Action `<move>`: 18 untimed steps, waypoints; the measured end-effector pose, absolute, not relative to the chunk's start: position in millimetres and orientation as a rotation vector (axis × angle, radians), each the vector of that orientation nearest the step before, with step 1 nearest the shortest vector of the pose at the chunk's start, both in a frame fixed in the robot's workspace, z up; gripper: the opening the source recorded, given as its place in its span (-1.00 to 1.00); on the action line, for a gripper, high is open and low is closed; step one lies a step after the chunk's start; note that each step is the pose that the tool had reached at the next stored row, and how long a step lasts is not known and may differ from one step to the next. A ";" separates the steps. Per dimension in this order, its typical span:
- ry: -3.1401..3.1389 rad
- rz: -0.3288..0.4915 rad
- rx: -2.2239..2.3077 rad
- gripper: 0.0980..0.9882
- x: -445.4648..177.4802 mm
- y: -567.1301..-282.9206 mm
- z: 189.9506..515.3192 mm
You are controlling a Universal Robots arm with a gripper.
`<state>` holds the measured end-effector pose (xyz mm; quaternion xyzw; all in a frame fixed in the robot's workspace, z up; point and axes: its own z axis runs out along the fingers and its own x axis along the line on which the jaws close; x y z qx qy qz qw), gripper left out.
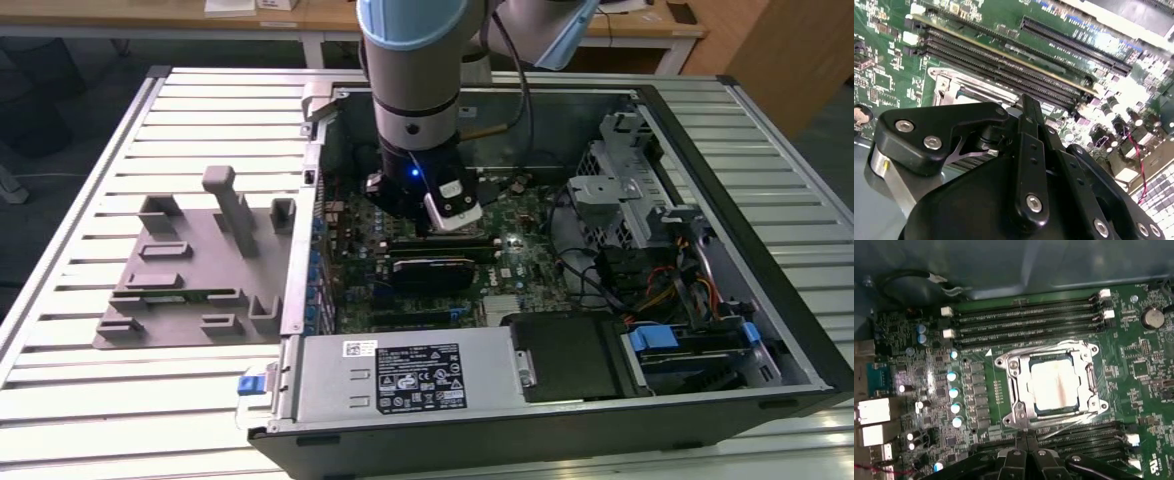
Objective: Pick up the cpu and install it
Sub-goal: 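Install the second cpu locking lever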
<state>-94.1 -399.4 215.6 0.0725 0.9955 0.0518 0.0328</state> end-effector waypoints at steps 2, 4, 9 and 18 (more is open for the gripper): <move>3.063 0.175 0.224 -0.98 -94.1 -402.0 214.0; 3.063 0.201 0.225 -0.98 -94.1 -402.4 212.8; 3.062 0.242 0.226 -0.98 -94.2 -403.5 207.6; 3.059 0.291 0.227 -0.98 -101.1 -405.7 201.1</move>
